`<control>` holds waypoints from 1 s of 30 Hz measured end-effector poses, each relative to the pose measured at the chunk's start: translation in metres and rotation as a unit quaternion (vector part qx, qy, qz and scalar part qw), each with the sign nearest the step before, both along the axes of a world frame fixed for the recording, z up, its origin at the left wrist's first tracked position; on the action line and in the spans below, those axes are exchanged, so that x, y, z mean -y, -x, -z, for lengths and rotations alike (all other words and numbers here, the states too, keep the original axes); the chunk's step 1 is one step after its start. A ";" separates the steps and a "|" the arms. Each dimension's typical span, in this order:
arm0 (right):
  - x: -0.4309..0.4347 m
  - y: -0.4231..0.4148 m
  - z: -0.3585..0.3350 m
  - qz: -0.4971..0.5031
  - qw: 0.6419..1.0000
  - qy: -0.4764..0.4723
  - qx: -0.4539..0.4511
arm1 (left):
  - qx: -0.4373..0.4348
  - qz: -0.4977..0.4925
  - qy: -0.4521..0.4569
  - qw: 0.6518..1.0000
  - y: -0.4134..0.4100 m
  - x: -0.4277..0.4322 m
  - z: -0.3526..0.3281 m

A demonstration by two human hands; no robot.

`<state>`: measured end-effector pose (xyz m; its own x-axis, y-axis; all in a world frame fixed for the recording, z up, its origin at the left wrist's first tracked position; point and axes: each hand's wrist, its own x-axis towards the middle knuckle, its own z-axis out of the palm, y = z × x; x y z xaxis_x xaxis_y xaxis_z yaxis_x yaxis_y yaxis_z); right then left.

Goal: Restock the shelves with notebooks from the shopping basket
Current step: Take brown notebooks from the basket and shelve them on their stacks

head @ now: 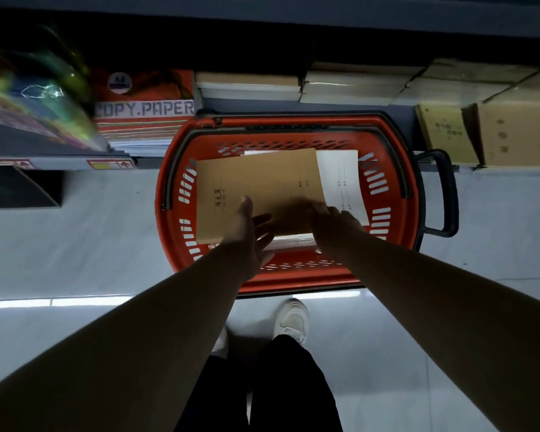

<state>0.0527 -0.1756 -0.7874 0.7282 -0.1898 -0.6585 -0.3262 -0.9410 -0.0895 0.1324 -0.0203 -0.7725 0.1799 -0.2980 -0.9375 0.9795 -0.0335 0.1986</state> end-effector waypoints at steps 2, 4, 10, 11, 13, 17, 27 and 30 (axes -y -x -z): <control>0.000 -0.002 0.006 0.025 1.000 0.000 0.016 | -0.010 -0.018 0.000 1.000 0.001 0.000 0.004; 0.002 -0.005 0.011 0.004 1.000 0.010 0.026 | -0.023 -0.039 -0.003 0.999 0.005 0.001 0.009; 0.016 -0.017 0.010 -0.110 0.993 0.040 0.023 | -0.059 -0.052 0.005 0.997 0.007 0.001 0.018; 0.018 -0.019 0.008 -0.115 0.992 0.044 0.016 | -0.062 -0.044 0.005 0.997 0.007 0.000 0.020; 0.021 -0.025 0.007 -0.123 0.991 0.047 0.003 | -0.055 -0.025 0.002 0.998 0.007 0.001 0.021; 0.029 -0.032 0.001 -0.106 0.993 0.043 0.031 | -0.026 0.012 0.001 1.000 0.006 0.012 0.013; 0.029 -0.001 -0.033 -0.143 0.955 -0.074 0.249 | 0.070 -0.022 -0.009 0.997 -0.011 0.040 -0.018; 0.033 0.010 -0.038 -0.100 0.958 -0.111 0.247 | 0.087 -0.004 -0.023 0.996 -0.008 0.035 -0.026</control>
<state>0.0426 -0.2085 -0.7496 0.9685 0.0897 -0.2325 -0.0086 -0.9203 -0.3911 0.1408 -0.0557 -0.7467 0.3431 -0.2529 -0.9046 0.9306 -0.0394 0.3639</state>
